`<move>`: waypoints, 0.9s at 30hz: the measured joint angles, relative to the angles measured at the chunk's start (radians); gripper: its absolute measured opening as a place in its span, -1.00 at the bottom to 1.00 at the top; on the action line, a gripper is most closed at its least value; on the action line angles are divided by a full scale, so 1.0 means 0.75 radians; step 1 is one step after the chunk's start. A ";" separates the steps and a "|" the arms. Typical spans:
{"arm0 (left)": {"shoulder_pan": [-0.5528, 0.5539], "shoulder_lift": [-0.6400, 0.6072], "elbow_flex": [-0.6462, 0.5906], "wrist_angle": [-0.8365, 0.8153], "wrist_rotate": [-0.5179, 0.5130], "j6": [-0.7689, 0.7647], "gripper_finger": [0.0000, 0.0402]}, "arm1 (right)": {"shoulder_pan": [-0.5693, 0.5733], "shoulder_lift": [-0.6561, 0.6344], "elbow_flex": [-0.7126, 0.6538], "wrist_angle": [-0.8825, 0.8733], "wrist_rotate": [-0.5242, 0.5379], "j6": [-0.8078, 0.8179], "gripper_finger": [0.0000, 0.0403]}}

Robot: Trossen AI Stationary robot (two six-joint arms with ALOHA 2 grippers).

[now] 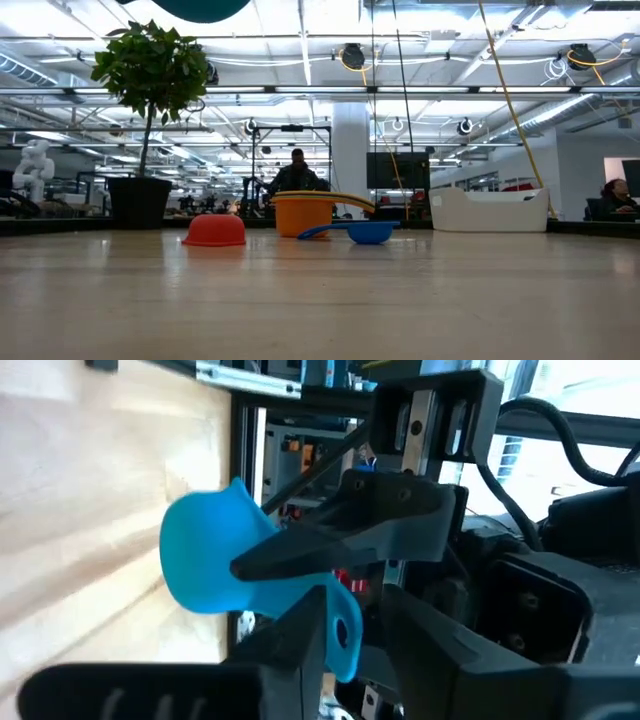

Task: Nest measuring cups in basket
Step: Stack the light blue measuring cup into the yellow measuring cup

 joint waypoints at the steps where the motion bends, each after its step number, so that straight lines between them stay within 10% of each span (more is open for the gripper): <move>1: 0.000 0.000 0.000 0.000 0.000 0.000 -0.27 | -0.001 0.000 0.000 0.000 -0.016 0.015 -0.57; 16: 0.000 0.001 0.000 0.000 0.016 -0.003 -0.25 | -0.016 0.000 -0.001 -0.041 -0.039 0.085 -0.97; 27: 0.000 0.001 0.000 0.011 -0.102 -0.066 0.36 | -0.016 -0.006 -0.001 -0.023 0.126 0.087 -0.99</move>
